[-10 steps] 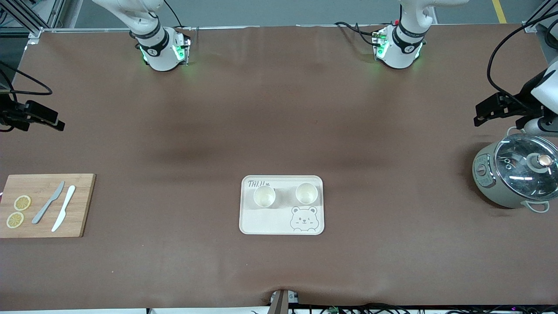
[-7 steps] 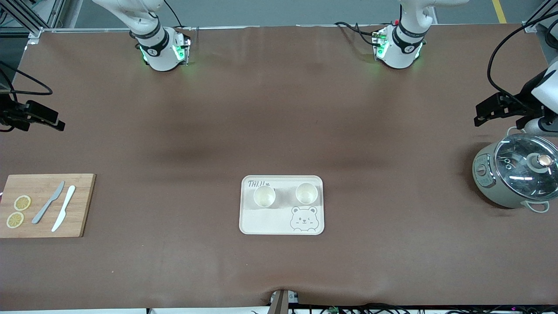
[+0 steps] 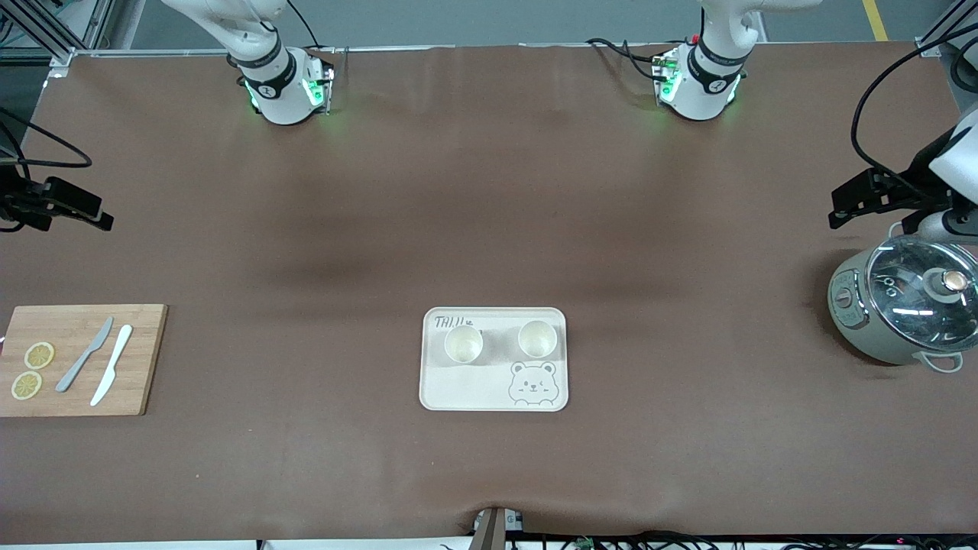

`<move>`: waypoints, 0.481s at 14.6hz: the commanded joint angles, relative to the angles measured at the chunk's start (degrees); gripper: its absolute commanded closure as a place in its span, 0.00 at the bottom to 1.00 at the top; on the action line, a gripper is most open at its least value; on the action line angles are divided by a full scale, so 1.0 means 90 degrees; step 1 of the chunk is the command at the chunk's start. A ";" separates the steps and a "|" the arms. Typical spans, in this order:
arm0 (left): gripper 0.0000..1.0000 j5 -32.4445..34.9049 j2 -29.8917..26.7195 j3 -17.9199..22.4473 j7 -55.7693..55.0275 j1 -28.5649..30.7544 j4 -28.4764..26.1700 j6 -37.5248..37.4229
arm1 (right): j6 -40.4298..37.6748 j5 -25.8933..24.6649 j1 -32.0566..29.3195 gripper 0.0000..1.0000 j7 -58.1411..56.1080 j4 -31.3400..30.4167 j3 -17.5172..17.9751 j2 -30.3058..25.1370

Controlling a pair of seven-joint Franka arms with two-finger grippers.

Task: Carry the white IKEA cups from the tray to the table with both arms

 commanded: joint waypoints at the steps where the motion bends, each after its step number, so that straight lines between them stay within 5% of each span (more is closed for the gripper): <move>1: 0.00 -0.0085 0.0415 -0.0053 -0.0202 -0.0251 0.0022 0.0292 | 0.0132 0.0075 -0.0099 0.00 -0.0073 0.0004 0.0031 0.0024; 7: 0.00 -0.0085 0.1880 -0.0073 -0.1812 -0.1423 0.0530 0.1375 | 0.0250 0.0036 0.0057 0.00 0.0005 -0.0016 0.0051 0.0004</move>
